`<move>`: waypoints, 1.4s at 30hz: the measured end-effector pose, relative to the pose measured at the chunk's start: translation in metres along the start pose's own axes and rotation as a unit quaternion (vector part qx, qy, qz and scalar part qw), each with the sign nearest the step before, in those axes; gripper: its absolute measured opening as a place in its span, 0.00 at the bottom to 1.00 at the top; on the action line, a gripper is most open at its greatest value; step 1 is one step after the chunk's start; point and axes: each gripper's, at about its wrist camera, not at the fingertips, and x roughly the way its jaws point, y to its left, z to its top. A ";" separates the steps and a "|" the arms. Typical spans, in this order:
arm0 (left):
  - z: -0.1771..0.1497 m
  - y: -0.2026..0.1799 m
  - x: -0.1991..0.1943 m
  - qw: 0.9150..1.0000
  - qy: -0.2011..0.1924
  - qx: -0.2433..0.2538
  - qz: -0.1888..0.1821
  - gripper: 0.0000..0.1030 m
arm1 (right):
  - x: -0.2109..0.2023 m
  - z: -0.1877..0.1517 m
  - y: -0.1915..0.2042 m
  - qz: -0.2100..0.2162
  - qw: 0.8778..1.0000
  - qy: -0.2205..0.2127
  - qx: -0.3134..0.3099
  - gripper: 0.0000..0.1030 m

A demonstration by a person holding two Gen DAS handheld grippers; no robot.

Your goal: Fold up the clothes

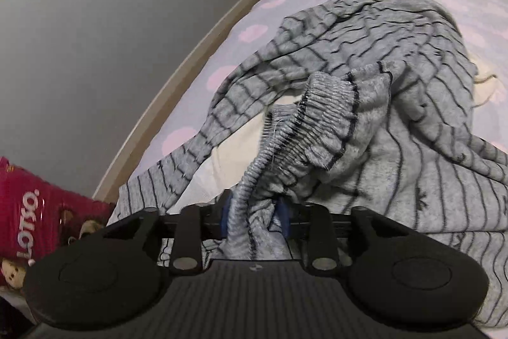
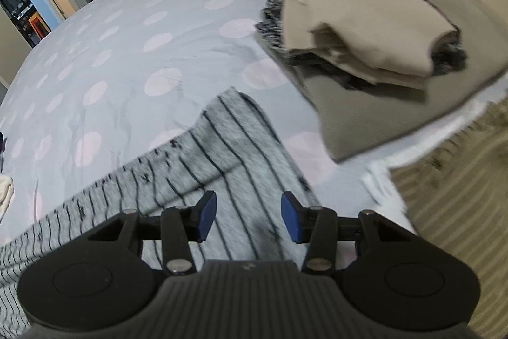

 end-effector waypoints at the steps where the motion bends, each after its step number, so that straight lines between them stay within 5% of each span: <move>1: -0.001 0.000 0.002 1.000 0.000 0.003 -0.001 0.32 | 0.005 0.004 0.006 0.001 1.000 0.001 -0.003 0.47; 12: -0.004 -0.007 0.027 0.999 0.018 0.036 0.005 0.36 | 0.063 0.047 0.061 0.014 1.000 0.017 -0.019 0.45; 16: -0.004 -0.011 0.031 0.998 0.017 0.052 0.009 0.36 | 0.097 0.051 0.073 -0.033 0.997 0.044 -0.051 0.41; 20: -0.002 -0.013 0.036 0.998 0.019 0.057 0.008 0.36 | 0.126 0.051 0.071 -0.066 0.992 0.072 -0.085 0.02; 27: 0.002 -0.017 0.043 0.998 0.023 0.063 0.011 0.36 | 0.101 0.073 0.054 -0.026 0.998 0.013 -0.054 0.04; 29: 0.003 -0.019 0.043 0.998 0.023 0.065 0.014 0.36 | 0.092 0.074 0.049 -0.032 0.998 0.001 -0.044 0.17; 30: 0.003 -0.019 0.043 0.997 0.023 0.066 0.014 0.36 | 0.087 0.074 0.046 -0.033 0.999 -0.004 -0.042 0.32; 31: 0.002 -0.019 0.043 0.997 0.023 0.067 0.014 0.36 | 0.082 0.073 0.043 -0.031 0.999 -0.007 -0.040 0.34; 42: -0.004 -0.020 0.029 0.996 0.006 0.084 0.020 0.36 | 0.031 0.019 -0.001 -0.044 0.998 0.011 -0.051 0.34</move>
